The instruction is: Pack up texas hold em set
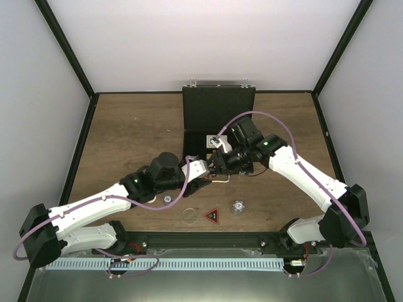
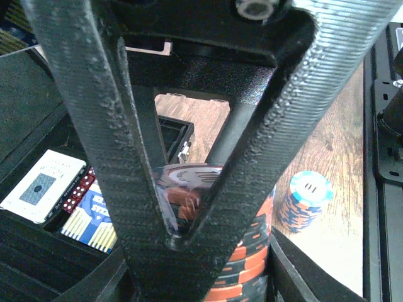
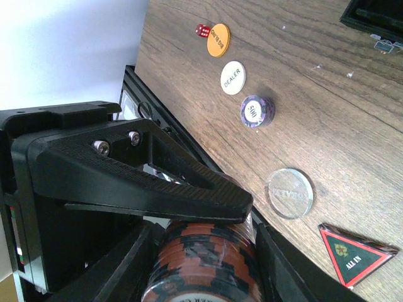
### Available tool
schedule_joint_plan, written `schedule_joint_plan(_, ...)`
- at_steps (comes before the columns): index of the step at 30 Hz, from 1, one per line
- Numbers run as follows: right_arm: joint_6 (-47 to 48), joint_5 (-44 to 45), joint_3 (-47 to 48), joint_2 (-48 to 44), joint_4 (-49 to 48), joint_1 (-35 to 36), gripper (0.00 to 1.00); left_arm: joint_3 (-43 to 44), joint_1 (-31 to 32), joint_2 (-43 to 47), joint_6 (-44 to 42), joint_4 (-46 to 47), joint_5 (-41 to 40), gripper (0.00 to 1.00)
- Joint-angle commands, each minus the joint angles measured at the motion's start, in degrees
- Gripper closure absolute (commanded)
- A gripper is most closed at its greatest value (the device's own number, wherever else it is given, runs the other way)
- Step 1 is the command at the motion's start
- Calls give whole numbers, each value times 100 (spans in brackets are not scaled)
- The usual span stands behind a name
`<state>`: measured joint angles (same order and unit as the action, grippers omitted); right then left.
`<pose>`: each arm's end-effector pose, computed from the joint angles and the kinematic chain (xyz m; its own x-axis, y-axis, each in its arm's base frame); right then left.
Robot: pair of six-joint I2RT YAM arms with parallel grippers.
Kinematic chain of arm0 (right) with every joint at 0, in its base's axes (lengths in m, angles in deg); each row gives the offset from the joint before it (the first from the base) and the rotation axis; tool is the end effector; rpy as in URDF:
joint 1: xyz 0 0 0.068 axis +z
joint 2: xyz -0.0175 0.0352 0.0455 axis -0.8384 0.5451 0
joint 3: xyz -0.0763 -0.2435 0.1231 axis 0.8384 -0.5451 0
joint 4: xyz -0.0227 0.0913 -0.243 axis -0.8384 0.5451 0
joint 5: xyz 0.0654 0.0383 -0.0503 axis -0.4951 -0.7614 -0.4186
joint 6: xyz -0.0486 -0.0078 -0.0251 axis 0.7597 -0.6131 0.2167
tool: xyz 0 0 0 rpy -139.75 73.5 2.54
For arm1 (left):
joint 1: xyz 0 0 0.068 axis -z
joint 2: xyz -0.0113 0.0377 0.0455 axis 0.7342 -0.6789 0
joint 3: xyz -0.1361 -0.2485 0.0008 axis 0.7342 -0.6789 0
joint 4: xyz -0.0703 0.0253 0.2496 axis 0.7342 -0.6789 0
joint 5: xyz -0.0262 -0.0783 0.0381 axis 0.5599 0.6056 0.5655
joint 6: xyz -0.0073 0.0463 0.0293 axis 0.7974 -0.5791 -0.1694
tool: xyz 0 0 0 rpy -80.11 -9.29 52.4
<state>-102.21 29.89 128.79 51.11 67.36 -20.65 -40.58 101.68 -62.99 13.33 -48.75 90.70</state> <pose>0.2015 0.1818 0.3110 -0.9238 -0.2930 -0.2464 -0.3671 0.4956 0.7871 0.1348 -0.2026 0.2768 -0.0735 0.4592 -0.8853 0.9429 0.3211 0.0883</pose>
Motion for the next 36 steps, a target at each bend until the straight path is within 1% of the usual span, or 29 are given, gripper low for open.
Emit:
schedule_joint_plan(1, -83, -267, 107, -147, -438, 69, 71, 131, 64, -16, 25, -94, 107, 72)
schedule_joint_plan(3, -98, -217, 72, -194, -454, 69, 66, 133, 59, -8, 27, -93, 95, 72)
schedule_joint_plan(5, -163, -12, 67, -256, -472, 69, 55, 132, 64, 11, 35, -93, 68, 72)
schedule_joint_plan(6, -197, 188, 74, -307, -493, 69, 49, 128, 60, 18, 37, -97, 45, 72)
schedule_joint_plan(7, -249, 384, 88, -365, -515, 69, 41, 124, 61, 21, 44, -100, 26, 72)
schedule_joint_plan(9, -362, 777, 110, -469, -580, 61, 20, 119, 69, 27, 63, -108, 10, 72)
schedule_joint_plan(10, -426, 946, 104, -533, -633, 53, 15, 122, 62, 22, 78, -122, 10, 72)
schedule_joint_plan(14, -679, 1458, -126, -813, -936, -131, 4, 217, 68, -74, 407, -248, -47, 73)
schedule_joint_plan(16, -766, 1608, -293, -1023, -1040, -368, 1, 249, 65, -92, 700, -239, -90, 73)
schedule_joint_plan(19, -689, 1732, -514, -1340, -1073, -793, 0, 173, 62, -22, 1230, -168, -338, 75)
schedule_joint_plan(22, -376, 1837, -618, -1642, -1030, -1151, 0, 181, 55, -53, 1787, -214, -765, 75)
schedule_joint_plan(23, -260, 1919, -653, -1732, -1022, -1209, 0, 234, 42, -97, 1987, -265, -1038, 75)
schedule_joint_plan(25, -48, 2168, -718, -1943, -1017, -1236, 0, 389, 7, -258, 2385, -391, -1466, 75)
schedule_joint_plan(28, 192, 2522, -818, -2212, -1040, -1241, 0, 721, -111, -678, 2958, -686, -1855, 75)
schedule_joint_plan(31, 238, 2764, -982, -2547, -1182, -1236, 0, 1095, -313, -1234, 3305, -908, -2011, 74)
schedule_joint_plan(36, 129, 2881, -1273, -2934, -1363, -1237, 0, 1480, -736, -1905, 3652, -956, -2185, 73)
